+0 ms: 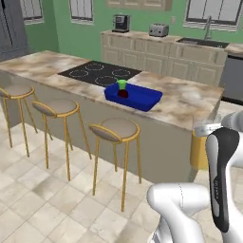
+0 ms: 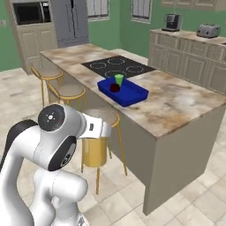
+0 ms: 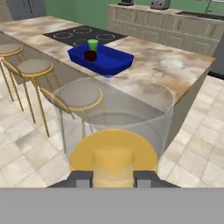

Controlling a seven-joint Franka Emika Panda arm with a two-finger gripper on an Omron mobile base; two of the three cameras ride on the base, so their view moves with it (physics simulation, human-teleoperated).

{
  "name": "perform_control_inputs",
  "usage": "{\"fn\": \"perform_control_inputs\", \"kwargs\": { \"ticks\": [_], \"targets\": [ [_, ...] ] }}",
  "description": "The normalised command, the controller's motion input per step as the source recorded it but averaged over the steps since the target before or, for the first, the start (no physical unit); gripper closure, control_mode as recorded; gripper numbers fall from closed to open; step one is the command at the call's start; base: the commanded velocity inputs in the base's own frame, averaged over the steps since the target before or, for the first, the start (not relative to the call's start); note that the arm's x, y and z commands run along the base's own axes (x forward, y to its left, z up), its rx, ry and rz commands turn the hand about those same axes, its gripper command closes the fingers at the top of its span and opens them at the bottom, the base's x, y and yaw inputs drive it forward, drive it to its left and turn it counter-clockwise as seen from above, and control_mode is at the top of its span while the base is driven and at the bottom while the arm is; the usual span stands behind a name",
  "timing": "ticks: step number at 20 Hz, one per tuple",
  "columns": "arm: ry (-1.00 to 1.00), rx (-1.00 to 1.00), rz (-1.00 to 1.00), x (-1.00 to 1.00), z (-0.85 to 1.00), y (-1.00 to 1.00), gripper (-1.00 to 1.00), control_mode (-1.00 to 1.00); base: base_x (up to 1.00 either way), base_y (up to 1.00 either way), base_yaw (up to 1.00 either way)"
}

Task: There is a tray on the dining counter. Grab the cup, mug, and pitcher and place them on the tray. The pitcher may be placed next to the tray if it cannot fit the tray.

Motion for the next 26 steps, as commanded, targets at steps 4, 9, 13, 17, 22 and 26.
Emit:
{"fn": "perform_control_inputs", "kwargs": {
  "ticks": [4, 9, 13, 17, 22, 26],
  "targets": [
    [0.0, 0.0, 0.0, 0.0, 0.0, 0.0, 1.0, 1.0, 0.56, 0.89, -0.56],
    [0.0, 0.0, 0.0, 0.0, 0.0, 0.0, 1.0, 1.0, 0.61, 0.72, -0.5],
    [0.0, 0.0, 0.0, 0.0, 0.0, 0.0, 1.0, 1.0, 0.46, 0.04, -0.2],
    [0.0, 0.0, 0.0, 0.0, 0.0, 0.0, 1.0, 1.0, 0.45, -0.15, -0.03],
    [0.0, 0.0, 0.0, 0.0, 0.0, 0.0, 1.0, 1.0, 0.7, -0.06, -0.04],
    [0.0, 0.0, 0.0, 0.0, 0.0, 0.0, 1.0, 1.0, 0.89, 0.0, -0.07]
  ]
}}
